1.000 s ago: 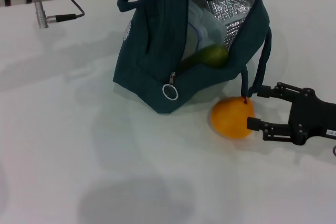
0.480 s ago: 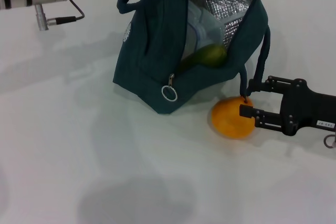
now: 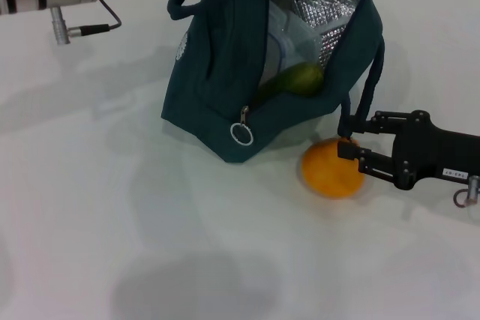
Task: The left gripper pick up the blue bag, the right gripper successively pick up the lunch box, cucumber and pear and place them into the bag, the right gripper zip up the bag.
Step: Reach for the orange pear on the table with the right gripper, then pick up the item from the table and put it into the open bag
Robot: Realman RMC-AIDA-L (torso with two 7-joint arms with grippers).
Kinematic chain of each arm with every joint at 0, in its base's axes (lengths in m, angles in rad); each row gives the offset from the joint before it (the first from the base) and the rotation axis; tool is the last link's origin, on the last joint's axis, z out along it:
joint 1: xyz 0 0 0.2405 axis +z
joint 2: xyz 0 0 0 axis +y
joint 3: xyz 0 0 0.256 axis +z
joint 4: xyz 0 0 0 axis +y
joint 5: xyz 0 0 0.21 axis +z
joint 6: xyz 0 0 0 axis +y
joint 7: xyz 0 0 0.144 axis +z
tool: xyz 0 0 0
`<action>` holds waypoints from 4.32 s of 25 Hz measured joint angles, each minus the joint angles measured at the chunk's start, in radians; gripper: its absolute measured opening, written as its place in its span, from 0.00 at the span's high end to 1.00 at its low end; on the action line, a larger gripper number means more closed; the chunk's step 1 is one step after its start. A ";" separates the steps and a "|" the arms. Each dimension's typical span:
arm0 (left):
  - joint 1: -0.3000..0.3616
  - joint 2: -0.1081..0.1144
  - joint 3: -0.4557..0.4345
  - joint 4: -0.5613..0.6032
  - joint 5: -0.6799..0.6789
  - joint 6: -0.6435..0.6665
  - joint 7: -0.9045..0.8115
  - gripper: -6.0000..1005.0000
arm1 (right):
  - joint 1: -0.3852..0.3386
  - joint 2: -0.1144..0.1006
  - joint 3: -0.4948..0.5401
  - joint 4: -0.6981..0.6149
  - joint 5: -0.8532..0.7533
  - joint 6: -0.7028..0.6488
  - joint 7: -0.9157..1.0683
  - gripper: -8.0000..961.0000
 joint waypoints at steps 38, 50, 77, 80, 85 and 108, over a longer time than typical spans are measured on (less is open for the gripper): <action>0.035 -0.002 0.002 -0.002 -0.025 0.009 0.018 0.91 | -0.051 -0.017 -0.003 0.000 0.221 -0.150 0.010 0.97; 0.036 -0.010 0.008 -0.001 -0.034 0.039 0.011 0.91 | -0.018 -0.014 -0.002 -0.054 0.377 -0.255 0.002 0.97; 0.001 -0.004 0.009 0.001 -0.047 0.070 -0.079 0.91 | 0.193 0.000 -0.299 0.071 0.503 0.087 -0.158 0.97; 0.002 -0.004 0.009 0.000 -0.047 0.071 -0.079 0.91 | 0.195 0.000 -0.311 0.065 0.517 0.120 -0.162 0.97; 0.004 -0.005 0.009 0.000 -0.047 0.072 -0.080 0.91 | 0.196 0.000 -0.313 0.063 0.557 0.135 -0.227 0.97; 0.012 -0.007 0.011 0.000 -0.047 0.080 -0.094 0.91 | 0.225 0.000 -0.413 0.054 0.588 0.316 -0.108 0.89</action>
